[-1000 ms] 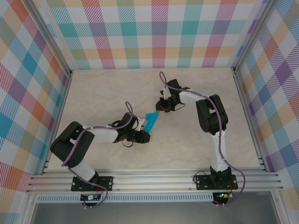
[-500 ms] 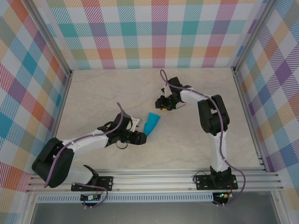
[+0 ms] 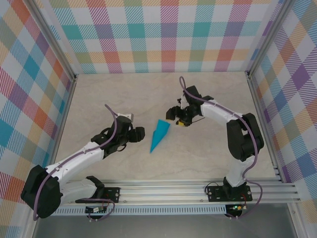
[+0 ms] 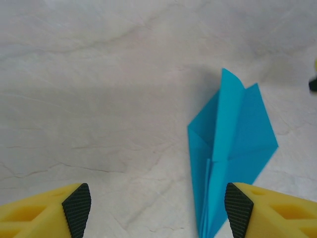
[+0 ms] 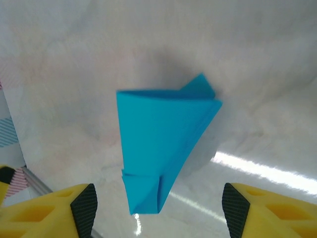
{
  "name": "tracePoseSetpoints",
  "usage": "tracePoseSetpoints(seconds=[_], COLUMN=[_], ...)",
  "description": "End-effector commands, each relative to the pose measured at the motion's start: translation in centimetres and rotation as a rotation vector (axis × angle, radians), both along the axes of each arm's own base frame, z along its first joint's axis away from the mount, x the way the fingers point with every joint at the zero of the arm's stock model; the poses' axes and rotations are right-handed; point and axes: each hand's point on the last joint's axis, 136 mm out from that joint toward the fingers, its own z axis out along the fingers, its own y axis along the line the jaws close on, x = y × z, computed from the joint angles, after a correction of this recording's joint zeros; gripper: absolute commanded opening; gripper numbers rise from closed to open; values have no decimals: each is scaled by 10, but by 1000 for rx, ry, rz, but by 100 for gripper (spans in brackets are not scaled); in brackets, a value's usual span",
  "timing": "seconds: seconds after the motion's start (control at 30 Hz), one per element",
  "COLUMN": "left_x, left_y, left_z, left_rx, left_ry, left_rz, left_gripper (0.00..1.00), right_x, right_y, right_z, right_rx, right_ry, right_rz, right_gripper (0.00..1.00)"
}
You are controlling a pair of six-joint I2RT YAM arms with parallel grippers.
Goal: Fold a paper plane with a square sheet of paper (fold left side to right side)
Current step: Turn over the paper plane at the center of the table.
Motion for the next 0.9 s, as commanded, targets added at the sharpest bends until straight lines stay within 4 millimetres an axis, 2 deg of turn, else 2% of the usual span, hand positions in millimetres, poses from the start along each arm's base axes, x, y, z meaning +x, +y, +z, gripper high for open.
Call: tracePoseSetpoints(seconds=[0.0,0.1,0.2,0.33,0.47,0.67,0.73,0.8,0.87], left_x=[13,11,11,11,12,15,17,15,16], left_y=[16,16,16,15,13,14,16,21,22], left_z=[16,13,12,13,13,14,19,19,24], left_rx=[36,36,36,36,40,58,74,108,115], left_ry=[-52,-46,-40,-41,-36,-42,-55,-48,-60], left_rz=[97,94,95,91,79,80,81,87,89], left_gripper=[74,75,75,76,76,77,77,77,77], right_x=[-30,-39,-44,-44,-41,-46,-49,-53,-56], right_y=[29,41,39,37,47,68,69,68,63], right_z=[-19,-33,-46,-44,-18,37,50,53,40], right_rx=[53,37,0,-11,38,155,188,204,187], right_ry=[156,209,235,224,175,78,55,42,57], right_rz=[-13,-18,-45,-45,11,142,165,190,199], right_gripper=[70,68,56,30,2,0,0,0,0])
